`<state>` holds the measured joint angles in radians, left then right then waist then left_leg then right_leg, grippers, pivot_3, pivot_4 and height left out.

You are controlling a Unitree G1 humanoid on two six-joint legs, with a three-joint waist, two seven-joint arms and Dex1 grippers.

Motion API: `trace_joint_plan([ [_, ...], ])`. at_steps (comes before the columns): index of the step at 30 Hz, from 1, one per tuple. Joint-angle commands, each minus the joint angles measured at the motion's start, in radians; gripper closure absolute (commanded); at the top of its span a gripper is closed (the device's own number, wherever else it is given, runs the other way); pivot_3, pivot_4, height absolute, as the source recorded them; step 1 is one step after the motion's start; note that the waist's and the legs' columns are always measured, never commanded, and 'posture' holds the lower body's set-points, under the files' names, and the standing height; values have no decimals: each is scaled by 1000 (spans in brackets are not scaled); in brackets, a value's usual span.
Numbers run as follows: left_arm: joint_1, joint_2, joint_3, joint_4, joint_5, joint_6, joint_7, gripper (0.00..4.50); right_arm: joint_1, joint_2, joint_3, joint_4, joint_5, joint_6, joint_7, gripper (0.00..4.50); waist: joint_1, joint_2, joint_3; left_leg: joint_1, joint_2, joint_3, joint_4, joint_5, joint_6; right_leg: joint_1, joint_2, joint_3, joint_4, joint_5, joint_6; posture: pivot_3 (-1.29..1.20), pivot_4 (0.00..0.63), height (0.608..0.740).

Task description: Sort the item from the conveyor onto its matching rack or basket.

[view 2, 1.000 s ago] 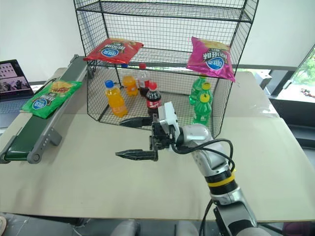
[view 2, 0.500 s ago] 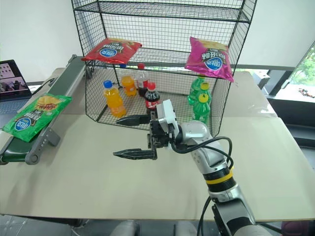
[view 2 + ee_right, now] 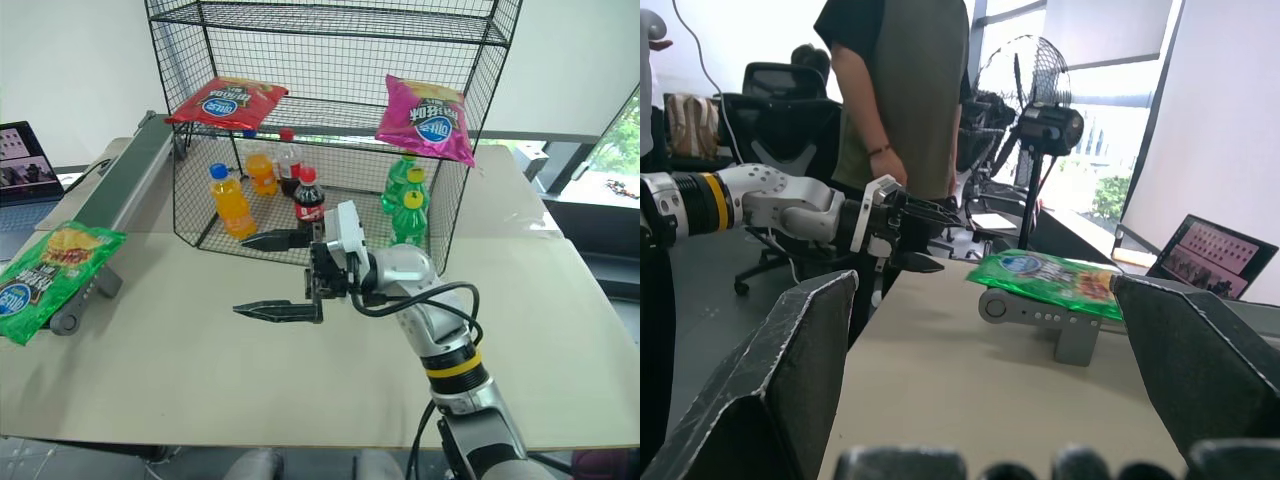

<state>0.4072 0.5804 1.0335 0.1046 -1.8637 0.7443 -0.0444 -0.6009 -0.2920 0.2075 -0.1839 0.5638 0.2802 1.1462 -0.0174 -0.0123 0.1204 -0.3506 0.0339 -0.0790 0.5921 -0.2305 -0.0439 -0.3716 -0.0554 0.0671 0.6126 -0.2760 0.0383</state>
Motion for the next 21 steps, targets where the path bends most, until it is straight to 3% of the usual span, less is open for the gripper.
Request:
trace_joint_plan([
  [1, -21, 36, 7, 38, 35, 14, -33, 34, 0, -8, -24, -50, 17, 2, -13, 0, 0, 0, 0, 0, 0, 0, 0, 0, 0, 0, 0, 0, 0, 0, 0, 0, 150, 738],
  [8, -66, 75, 4, 103, 127, 43, -98, 34, 9, -22, -26, -77, 26, 19, -32, 0, 0, 0, 0, 0, 0, 0, -1, 0, 0, -1, 0, 0, 0, 0, 0, 0, 150, 738],
  [11, -76, 62, 18, 54, 132, 52, -131, 825, 12, -27, -25, -84, 25, 22, -38, 0, 0, 0, 0, 0, 0, 0, -1, 0, 0, -2, 0, 0, -1, 0, 0, 0, 150, 738],
  [16, -76, 57, 30, 34, 131, 56, -120, 2627, 10, -24, -25, -84, 23, 23, -56, 0, -2, 0, 0, 0, 0, 0, -1, 0, 0, -1, 0, 0, 0, 0, 0, 0, 150, 738],
  [20, -69, 55, 36, 13, 124, 61, -119, 4471, 13, -22, -22, -85, 19, 19, -67, 0, -3, 0, 0, -1, 0, 0, -1, 0, 0, -1, -1, 0, 0, 0, 0, 0, 150, 738],
  [21, -74, 49, 37, -7, 109, 61, -106, 4471, 15, -20, -21, -85, 17, 16, -71, 0, -2, 0, 0, -1, 0, 0, -1, 0, 0, -2, -1, 0, 0, 0, 0, 0, 150, 738],
])
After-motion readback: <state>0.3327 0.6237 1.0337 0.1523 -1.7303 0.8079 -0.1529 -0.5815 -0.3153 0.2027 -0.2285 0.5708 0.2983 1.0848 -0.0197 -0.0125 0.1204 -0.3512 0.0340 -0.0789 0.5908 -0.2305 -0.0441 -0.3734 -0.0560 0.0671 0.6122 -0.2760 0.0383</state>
